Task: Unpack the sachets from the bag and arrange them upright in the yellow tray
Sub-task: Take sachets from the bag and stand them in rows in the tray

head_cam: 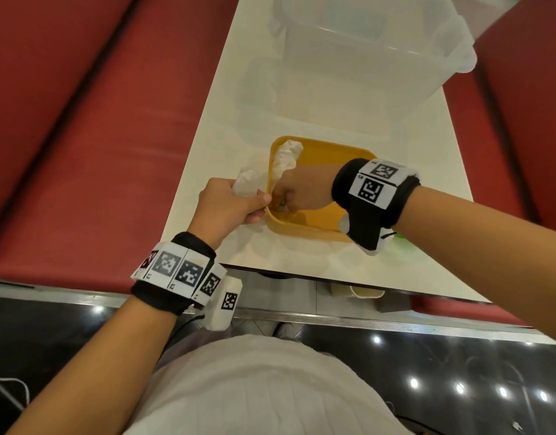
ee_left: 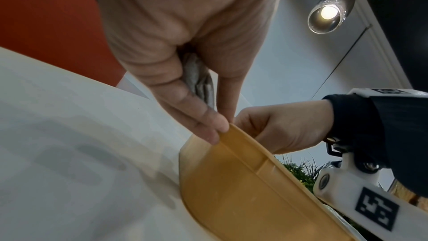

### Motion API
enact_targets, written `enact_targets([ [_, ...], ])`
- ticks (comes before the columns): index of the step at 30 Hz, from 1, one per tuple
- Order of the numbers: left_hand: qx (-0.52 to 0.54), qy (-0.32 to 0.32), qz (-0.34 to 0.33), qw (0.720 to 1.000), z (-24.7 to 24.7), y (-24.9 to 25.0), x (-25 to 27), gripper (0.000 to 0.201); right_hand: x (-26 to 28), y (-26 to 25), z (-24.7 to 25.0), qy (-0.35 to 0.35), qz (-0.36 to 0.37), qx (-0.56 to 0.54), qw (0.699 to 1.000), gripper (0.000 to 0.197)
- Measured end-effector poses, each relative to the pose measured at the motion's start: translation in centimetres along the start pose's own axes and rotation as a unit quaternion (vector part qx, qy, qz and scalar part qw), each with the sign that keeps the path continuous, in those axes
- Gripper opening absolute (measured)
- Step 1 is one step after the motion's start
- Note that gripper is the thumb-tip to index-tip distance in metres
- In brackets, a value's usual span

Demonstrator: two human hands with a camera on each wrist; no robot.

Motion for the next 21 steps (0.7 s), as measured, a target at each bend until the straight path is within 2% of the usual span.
enact_targets([
  [3, 0.025, -0.01, 0.002, 1.0, 0.1, 0.1, 0.1, 0.019, 1.2, 1.4, 2.1, 0.061, -0.014, -0.072, 0.995, 0.024],
  [6, 0.092, -0.016, 0.013, 0.995, 0.7, 0.5, 0.1, 0.015, 3.1, 3.4, 4.1, 0.124, -0.027, -0.18, 0.975, 0.02],
  [9, 0.164, -0.047, 0.022, 0.985, 1.0, 1.9, 0.0, 0.024, 5.0, 4.3, 5.8, 0.182, -0.016, -0.245, 0.952, 0.02],
  [11, 0.191, -0.089, 0.007, 0.977, 0.6, 3.5, 0.1, 0.028, 6.2, 3.9, 7.1, 0.243, 0.022, -0.299, 0.923, 0.018],
  [13, 0.2, -0.142, -0.017, 0.969, -0.3, 5.1, 0.7, 0.029, 7.7, 2.9, 8.4, 0.314, 0.078, -0.349, 0.879, 0.016],
  [16, 0.173, -0.205, -0.052, 0.962, -2.0, 6.7, 1.4, 0.029, 9.4, 1.1, 9.4, 0.382, 0.151, -0.391, 0.824, 0.021],
  [18, 0.138, -0.216, -0.072, 0.964, -2.7, 7.2, 1.7, 0.029, 10.0, 0.3, 9.6, 0.405, 0.169, -0.366, 0.821, 0.028],
  [21, 0.122, -0.229, -0.088, 0.962, -3.7, 7.7, 2.3, 0.026, 9.9, 0.3, 9.2, 0.418, 0.148, -0.318, 0.838, 0.025],
])
Point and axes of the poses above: each hand's wrist, its own x-axis away from the middle knuckle, its own z-axis out of the back of the hand, y = z × x, the point moved 10 cm from there along -x, towards the middle knuckle, and after that the axes turned 12 degrees about -x, right-handed, at the moved point
